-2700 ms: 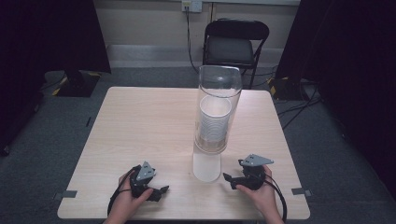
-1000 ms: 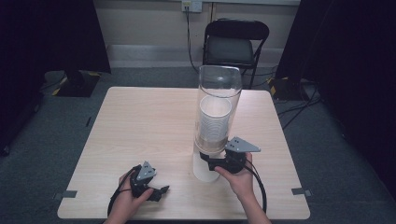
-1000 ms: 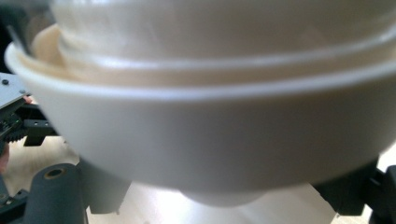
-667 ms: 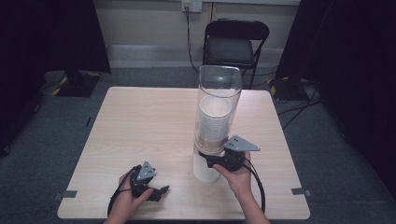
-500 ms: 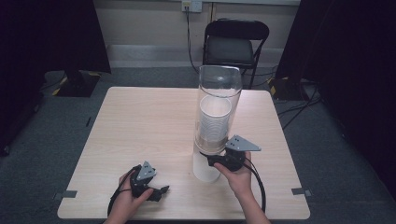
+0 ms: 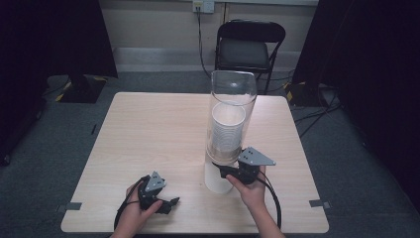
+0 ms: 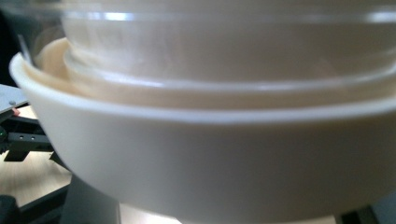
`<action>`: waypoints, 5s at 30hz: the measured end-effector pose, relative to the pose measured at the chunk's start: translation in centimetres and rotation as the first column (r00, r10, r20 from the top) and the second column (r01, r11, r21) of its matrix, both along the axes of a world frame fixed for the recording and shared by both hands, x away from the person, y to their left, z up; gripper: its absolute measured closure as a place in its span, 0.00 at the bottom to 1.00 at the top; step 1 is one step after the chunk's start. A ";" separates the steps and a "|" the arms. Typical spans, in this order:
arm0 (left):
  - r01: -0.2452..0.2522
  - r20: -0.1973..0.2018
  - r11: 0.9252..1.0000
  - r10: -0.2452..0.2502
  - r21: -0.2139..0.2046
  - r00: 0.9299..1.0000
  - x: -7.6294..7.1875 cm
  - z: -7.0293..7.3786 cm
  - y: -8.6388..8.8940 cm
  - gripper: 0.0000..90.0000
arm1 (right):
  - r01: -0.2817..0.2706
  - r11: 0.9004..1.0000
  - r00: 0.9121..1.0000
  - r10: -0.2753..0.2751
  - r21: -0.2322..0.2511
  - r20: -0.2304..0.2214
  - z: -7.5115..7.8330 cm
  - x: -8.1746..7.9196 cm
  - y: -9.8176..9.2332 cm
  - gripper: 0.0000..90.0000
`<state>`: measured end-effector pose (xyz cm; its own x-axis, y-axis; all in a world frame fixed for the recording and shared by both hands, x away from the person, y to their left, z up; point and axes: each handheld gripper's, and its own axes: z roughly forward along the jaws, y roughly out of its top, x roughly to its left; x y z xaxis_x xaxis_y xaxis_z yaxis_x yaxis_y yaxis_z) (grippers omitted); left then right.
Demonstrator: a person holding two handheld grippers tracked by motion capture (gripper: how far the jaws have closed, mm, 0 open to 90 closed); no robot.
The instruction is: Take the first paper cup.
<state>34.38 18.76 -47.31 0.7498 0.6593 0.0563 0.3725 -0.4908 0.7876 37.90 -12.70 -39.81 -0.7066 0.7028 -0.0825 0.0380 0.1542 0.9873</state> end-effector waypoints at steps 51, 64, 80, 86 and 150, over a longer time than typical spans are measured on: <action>0.011 0.006 1.000 -0.011 0.010 1.000 -0.1 0.0 0.1 0.15 | -0.068 0.936 0.967 -0.023 -0.345 -0.252 -5.1 0.5 -3.4 0.38; 0.011 0.006 1.000 -0.011 0.011 1.000 -0.1 0.0 0.1 0.15 | -0.029 0.910 0.972 -0.071 -0.414 -0.224 -4.8 -0.3 -5.8 0.38; 0.011 0.006 1.000 -0.011 0.011 1.000 -0.1 0.0 0.1 0.15 | 0.145 0.955 0.935 -0.218 -0.260 -0.280 -5.2 1.5 -9.8 0.37; 0.011 0.006 1.000 -0.011 0.012 1.000 -0.1 0.0 0.1 0.15 | 0.202 0.950 0.918 -0.268 -0.239 -0.291 -5.6 3.0 -10.2 0.37; 0.011 0.005 1.000 -0.011 0.011 1.000 -0.1 0.0 0.1 0.15 | 0.294 0.905 0.867 -0.388 -0.308 -0.312 -5.7 2.9 -10.7 0.35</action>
<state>34.32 18.84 -47.28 0.7567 0.6503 0.0673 0.3626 -0.5032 0.7844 40.77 -23.35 -45.48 -0.4394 0.8955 -0.0702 0.4748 0.2979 0.8282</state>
